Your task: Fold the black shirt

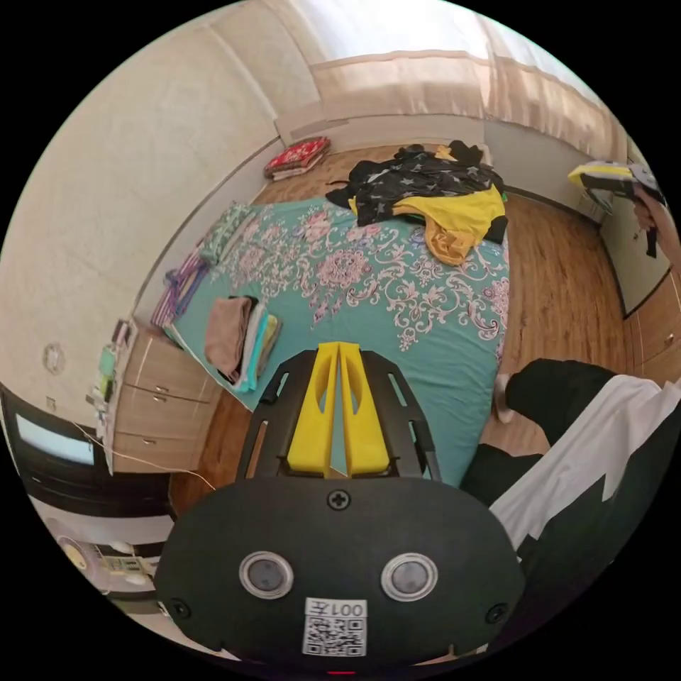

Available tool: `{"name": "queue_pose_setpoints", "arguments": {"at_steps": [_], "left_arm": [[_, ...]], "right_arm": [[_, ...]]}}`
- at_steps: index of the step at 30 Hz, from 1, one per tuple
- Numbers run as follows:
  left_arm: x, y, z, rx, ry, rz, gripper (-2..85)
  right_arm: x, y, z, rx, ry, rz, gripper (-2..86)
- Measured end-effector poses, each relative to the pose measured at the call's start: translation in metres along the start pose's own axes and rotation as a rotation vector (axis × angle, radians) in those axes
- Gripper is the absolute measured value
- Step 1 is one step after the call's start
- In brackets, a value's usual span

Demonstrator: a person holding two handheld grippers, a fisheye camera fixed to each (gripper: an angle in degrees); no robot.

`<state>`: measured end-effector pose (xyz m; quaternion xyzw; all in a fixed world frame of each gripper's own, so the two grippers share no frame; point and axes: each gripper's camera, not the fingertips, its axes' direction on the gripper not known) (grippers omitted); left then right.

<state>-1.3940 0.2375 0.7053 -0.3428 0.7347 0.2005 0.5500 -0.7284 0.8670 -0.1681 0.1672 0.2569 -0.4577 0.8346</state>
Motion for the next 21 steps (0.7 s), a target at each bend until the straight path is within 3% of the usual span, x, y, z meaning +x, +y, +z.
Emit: {"name": "queue_pose_setpoints", "arguments": {"at_steps": [4, 7, 10, 14, 21], "left_arm": [[0.078, -0.083, -0.035, 0.031, -0.029, 0.074, -1.0], [0.14, -0.153, -0.049, 0.038, 0.025, 0.097, -1.0], [0.203, -0.223, -0.051, 0.035, 0.188, 0.048, -0.9], [0.294, -0.309, -0.032, -0.002, 0.414, -0.022, -0.9], [0.41, -0.408, -0.026, -0.138, 0.369, -0.04, -0.3]], "right_arm": [[0.081, 0.057, -0.046, 0.155, 0.006, 0.128, 0.1], [0.143, 0.1, -0.054, 0.207, 0.204, 0.099, 0.1], [0.223, 0.133, -0.051, 0.134, 0.312, 0.095, 0.2], [0.347, 0.168, -0.038, 0.048, 0.186, 0.119, 1.0], [0.481, 0.182, 0.013, -0.02, 0.202, 0.063, 4.0]]}}
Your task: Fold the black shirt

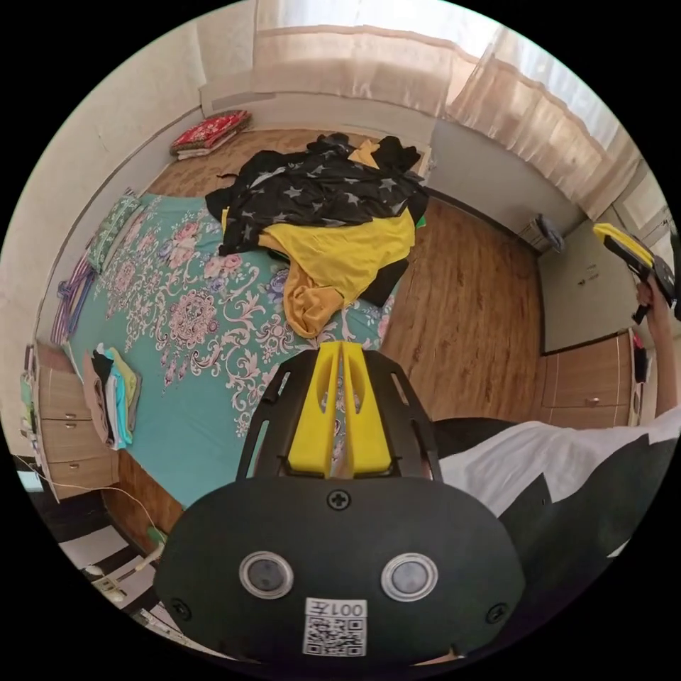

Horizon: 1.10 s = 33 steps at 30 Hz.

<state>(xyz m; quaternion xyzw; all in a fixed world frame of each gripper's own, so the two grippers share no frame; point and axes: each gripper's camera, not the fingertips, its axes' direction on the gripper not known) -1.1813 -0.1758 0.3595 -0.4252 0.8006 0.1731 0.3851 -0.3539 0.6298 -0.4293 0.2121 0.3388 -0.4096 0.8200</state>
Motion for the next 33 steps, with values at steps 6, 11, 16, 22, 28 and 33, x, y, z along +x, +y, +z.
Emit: {"name": "queue_pose_setpoints", "arguments": {"at_steps": [6, 11, 16, 22, 28, 33], "left_arm": [[0.056, -0.09, 0.031, -0.099, -0.1, -0.041, 4.7], [0.097, -0.209, 0.083, -0.07, -0.065, -0.004, 5.8], [0.148, -0.341, 0.16, -0.087, 0.003, 0.142, 8.8], [0.206, -0.449, 0.25, -0.288, -0.022, 0.229, 10.3], [0.245, -0.483, 0.3, -0.47, -0.137, 0.322, -0.4], [0.246, -0.474, 0.259, -0.381, -0.008, 0.159, -0.9]], "right_arm": [[0.072, -0.063, 0.111, -0.002, -0.078, -0.098, 7.9], [0.152, -0.162, 0.218, -0.018, -0.236, -0.089, 10.3], [0.224, -0.231, 0.301, -0.15, -0.182, -0.22, 10.4], [0.319, -0.269, 0.403, -0.302, -0.237, -0.084, 9.6], [0.375, -0.303, 0.51, -0.482, -0.281, -0.18, 7.2], [0.41, -0.367, 0.563, -0.493, -0.31, -0.387, 7.6]]}}
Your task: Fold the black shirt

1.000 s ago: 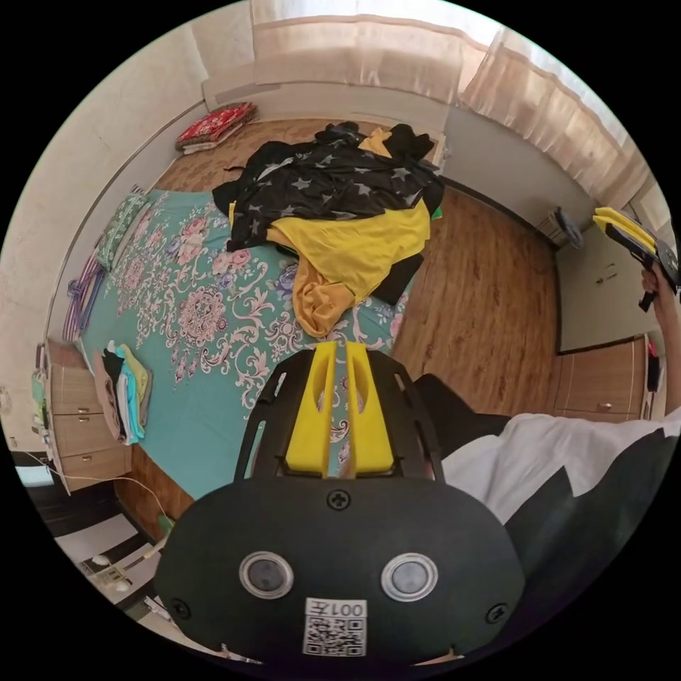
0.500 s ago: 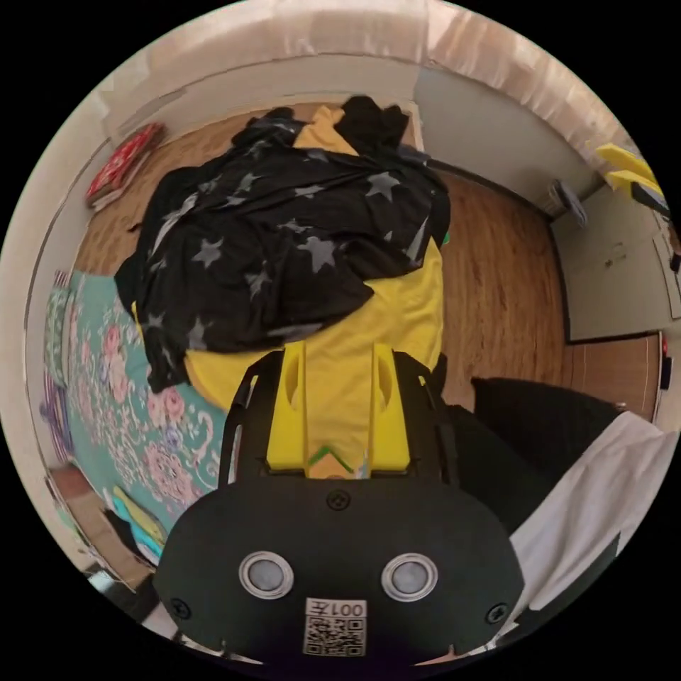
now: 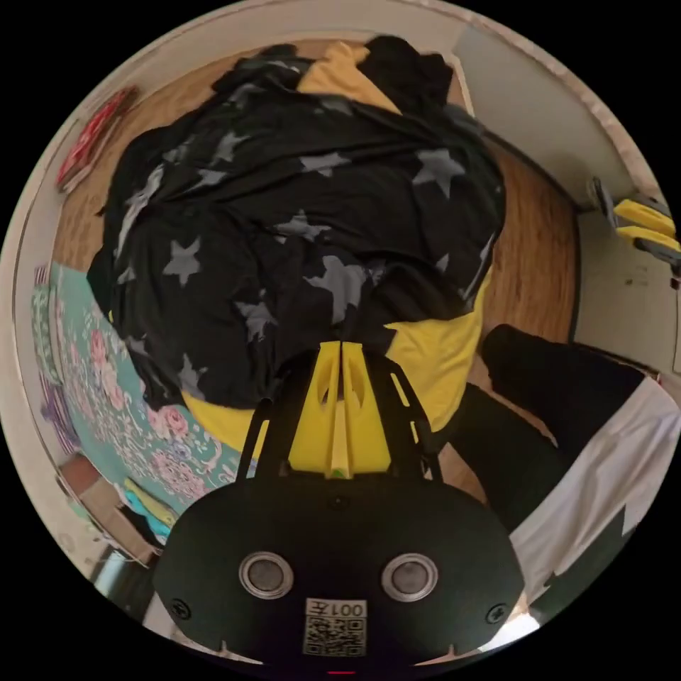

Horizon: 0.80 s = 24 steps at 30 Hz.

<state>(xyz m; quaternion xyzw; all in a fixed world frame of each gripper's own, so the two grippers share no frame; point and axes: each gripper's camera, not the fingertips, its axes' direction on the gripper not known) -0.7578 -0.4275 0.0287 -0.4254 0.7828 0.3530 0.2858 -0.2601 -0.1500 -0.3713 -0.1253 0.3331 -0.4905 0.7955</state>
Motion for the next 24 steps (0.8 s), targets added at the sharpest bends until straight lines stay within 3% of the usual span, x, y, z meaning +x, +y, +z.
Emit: {"name": "queue_pose_setpoints", "arguments": {"at_steps": [8, 11, 13, 17, 24], "left_arm": [[0.014, 0.134, -0.128, 0.338, 0.012, -0.379, -1.0], [0.029, 0.171, -0.149, 0.387, -0.05, -0.454, -1.0], [0.038, 0.192, -0.152, 0.422, -0.06, -0.488, -1.0], [0.061, 0.243, -0.139, 0.468, -0.053, -0.576, -1.0], [0.09, 0.354, -0.091, 0.507, 0.0, -0.813, -1.0]], "right_arm": [[0.03, -0.132, 0.017, 0.113, -0.092, -0.429, 14.6], [0.011, -0.173, 0.054, 0.05, -0.086, -0.508, 15.3], [0.002, -0.188, 0.078, 0.012, -0.012, -0.519, 14.9], [0.01, -0.201, 0.089, 0.043, 0.177, -0.45, 1.6], [0.085, -0.2, 0.003, 0.257, 0.014, -0.277, 1.3]]}}
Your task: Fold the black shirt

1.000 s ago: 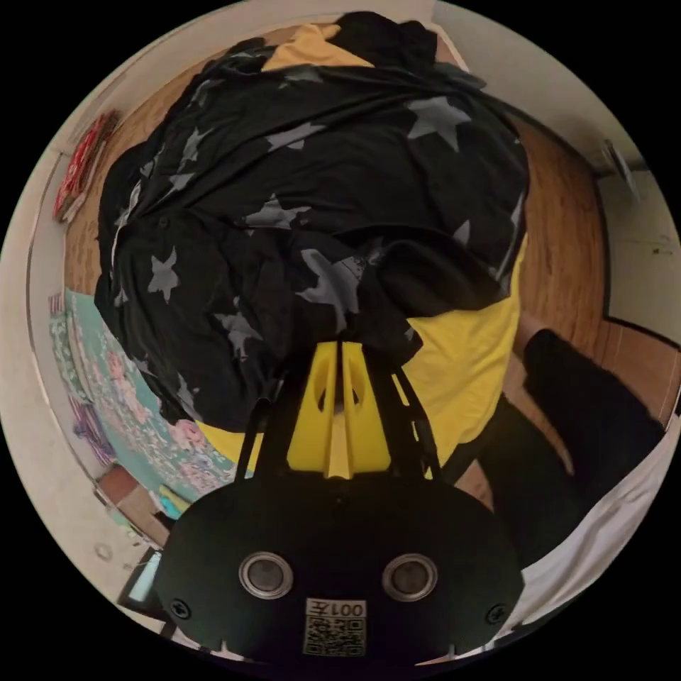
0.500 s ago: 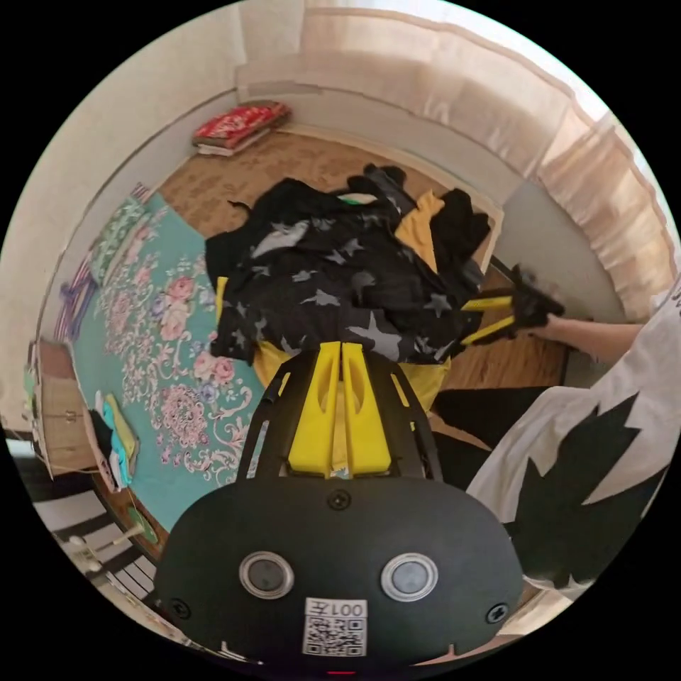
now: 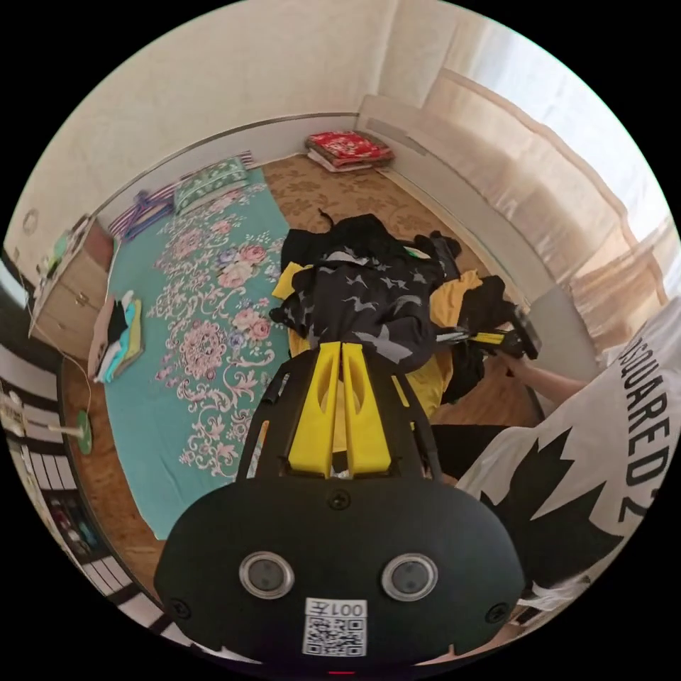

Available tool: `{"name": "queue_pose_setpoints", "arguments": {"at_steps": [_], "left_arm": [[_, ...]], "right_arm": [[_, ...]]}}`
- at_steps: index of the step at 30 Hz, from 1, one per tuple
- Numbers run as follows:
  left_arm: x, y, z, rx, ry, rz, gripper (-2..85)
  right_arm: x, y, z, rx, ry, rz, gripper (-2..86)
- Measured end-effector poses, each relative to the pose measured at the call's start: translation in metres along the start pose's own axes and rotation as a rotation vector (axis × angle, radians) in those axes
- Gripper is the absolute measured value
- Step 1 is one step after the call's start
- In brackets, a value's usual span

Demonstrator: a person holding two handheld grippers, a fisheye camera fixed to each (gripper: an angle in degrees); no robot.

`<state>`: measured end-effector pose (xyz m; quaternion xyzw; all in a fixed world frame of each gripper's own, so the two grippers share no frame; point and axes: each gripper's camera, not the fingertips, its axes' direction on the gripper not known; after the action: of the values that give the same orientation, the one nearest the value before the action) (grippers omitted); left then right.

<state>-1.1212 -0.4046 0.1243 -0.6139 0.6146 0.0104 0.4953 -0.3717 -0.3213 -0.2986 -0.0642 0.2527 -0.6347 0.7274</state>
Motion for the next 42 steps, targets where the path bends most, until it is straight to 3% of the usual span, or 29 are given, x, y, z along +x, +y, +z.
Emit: {"name": "queue_pose_setpoints", "arguments": {"at_steps": [6, 14, 20, 23, 28, 31, 36, 42], "left_arm": [[-0.07, 0.101, -0.04, 0.126, 0.023, -0.138, -1.0], [-0.199, 0.275, -0.138, 0.467, 0.019, -0.203, -1.0], [-0.307, 0.398, -0.192, 0.483, 0.017, -0.143, -1.0], [-0.365, 0.431, -0.191, 0.426, -0.049, -0.141, -1.0], [-0.497, 0.419, -0.146, 0.441, -0.108, -0.233, -1.0], [-0.585, 0.379, -0.127, 0.441, -0.193, -0.29, -1.0], [-0.694, 0.319, -0.143, 0.462, -0.3, -0.423, -1.0], [-0.779, 0.286, -0.146, 0.455, -0.359, -0.265, -1.0]], "right_arm": [[0.006, -0.001, -0.154, 0.316, 0.001, -0.142, 1.3], [-0.131, 0.01, -0.342, 0.814, 0.049, -0.277, 1.4], [-0.298, 0.002, -0.399, 0.9, 0.151, -0.34, 1.4], [-0.367, -0.043, -0.387, 0.842, 0.074, -0.393, 1.4], [-0.458, -0.166, -0.346, 0.743, -0.166, -0.434, 1.4], [-0.523, -0.262, -0.328, 0.704, -0.049, -0.498, 1.4], [-0.59, -0.373, -0.367, 0.855, -0.118, -0.446, 1.4], [-0.663, -0.418, -0.414, 0.988, -0.162, -0.489, 1.5]]}}
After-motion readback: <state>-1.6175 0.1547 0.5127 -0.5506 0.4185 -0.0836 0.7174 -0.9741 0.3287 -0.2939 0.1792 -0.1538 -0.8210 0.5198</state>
